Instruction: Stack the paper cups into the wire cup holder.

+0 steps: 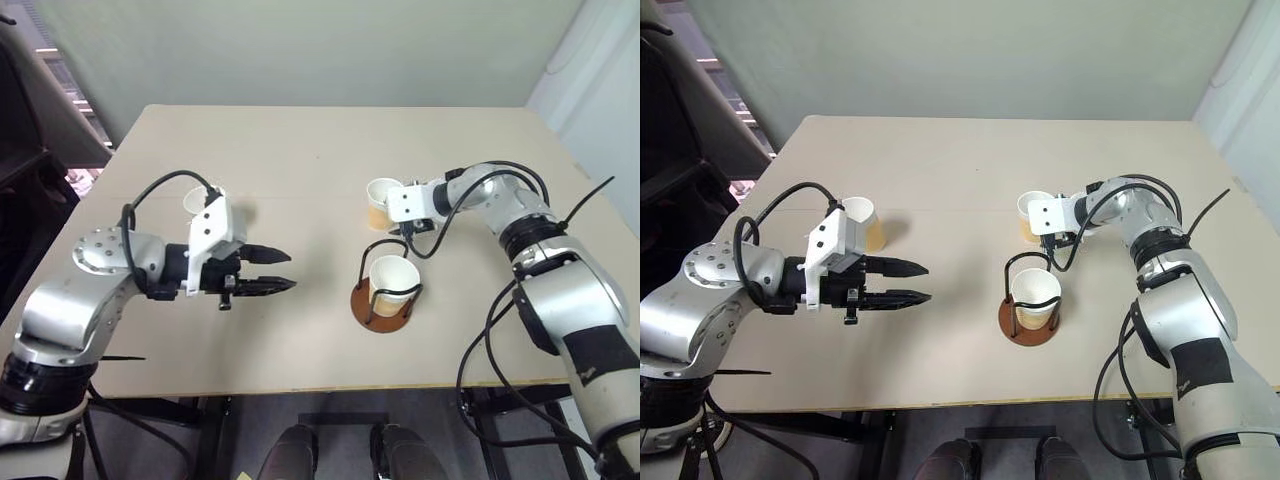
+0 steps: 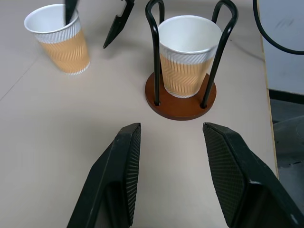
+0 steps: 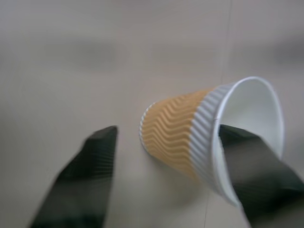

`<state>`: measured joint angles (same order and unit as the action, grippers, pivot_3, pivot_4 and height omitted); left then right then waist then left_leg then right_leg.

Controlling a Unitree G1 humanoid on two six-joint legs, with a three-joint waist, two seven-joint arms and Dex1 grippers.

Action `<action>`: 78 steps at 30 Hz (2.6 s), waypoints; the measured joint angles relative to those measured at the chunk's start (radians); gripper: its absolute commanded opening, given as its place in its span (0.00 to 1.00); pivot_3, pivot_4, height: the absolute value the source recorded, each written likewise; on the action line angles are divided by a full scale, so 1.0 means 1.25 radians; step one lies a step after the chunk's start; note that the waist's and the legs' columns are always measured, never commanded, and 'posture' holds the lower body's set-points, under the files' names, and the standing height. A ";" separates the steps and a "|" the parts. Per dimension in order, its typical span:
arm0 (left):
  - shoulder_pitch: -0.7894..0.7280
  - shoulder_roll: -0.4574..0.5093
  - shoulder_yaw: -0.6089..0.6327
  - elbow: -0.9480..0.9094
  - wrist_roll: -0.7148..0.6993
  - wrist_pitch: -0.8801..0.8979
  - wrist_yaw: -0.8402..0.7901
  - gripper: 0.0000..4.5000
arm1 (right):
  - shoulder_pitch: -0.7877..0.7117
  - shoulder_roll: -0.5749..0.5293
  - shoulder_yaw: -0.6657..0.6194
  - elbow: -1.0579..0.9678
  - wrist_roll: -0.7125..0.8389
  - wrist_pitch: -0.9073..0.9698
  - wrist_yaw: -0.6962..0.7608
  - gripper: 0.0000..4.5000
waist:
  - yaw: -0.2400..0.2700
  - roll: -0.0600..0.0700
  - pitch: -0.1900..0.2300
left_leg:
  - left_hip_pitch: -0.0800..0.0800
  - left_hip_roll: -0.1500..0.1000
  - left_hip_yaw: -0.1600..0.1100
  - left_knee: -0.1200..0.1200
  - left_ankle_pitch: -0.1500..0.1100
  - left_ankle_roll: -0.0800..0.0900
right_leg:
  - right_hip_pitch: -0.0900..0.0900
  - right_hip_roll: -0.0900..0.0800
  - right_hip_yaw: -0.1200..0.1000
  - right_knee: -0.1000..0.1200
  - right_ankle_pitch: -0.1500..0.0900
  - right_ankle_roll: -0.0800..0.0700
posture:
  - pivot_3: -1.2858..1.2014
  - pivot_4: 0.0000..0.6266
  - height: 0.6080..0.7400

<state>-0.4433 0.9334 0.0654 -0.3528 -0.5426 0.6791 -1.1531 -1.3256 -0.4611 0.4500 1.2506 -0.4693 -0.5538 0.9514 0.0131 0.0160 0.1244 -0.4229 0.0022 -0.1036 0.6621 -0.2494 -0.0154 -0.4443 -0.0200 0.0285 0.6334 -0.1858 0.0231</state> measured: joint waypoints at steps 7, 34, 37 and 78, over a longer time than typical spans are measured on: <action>0.002 0.005 0.001 -0.001 -0.007 -0.001 0.004 0.49 | -0.001 0.001 -0.001 0.001 -0.002 -0.006 -0.004 0.01 | 0.000 0.000 0.000 | 0.000 0.000 0.000 0.000 0.001 -0.002 | 0.000 0.000 0.000 0.000 0.000 0.000 | 0.52 0.24 1.00; -0.119 -0.034 -0.113 0.117 0.024 -0.091 -0.092 0.49 | 0.355 -0.450 -0.221 -1.174 0.725 0.746 0.511 0.01 | -0.004 -0.001 0.000 | 0.005 0.002 0.002 0.000 0.003 0.001 | 0.003 0.002 0.000 0.003 -0.001 -0.004 | 0.52 0.24 1.00; -0.119 -0.034 -0.113 0.117 0.024 -0.091 -0.091 0.49 | 0.365 -0.439 -0.220 -1.195 0.719 0.747 0.501 0.01 | -0.005 -0.001 0.000 | 0.005 0.002 0.002 0.001 0.006 0.002 | 0.003 0.002 0.000 0.004 -0.003 -0.011 | 0.52 0.24 1.00; -0.522 -0.034 -0.279 0.949 0.569 -0.578 0.040 0.49 | 0.529 -0.324 -0.573 -1.253 1.014 1.104 0.119 1.00 | 0.006 -0.003 0.000 | -0.003 -0.001 0.000 0.001 0.007 0.003 | -0.002 0.000 -0.001 -0.001 0.001 -0.001 | 0.52 0.24 1.00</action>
<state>-1.0963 0.8905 -0.2829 0.8339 0.1690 -0.0433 -1.1031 -0.6645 -0.8664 -0.2664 -0.3152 0.7977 0.8267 1.0999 0.0208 0.0126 0.1242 -0.4264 0.0014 -0.1035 0.6631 -0.2405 -0.0116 -0.4470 -0.0194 0.0278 0.6324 -0.1841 0.0218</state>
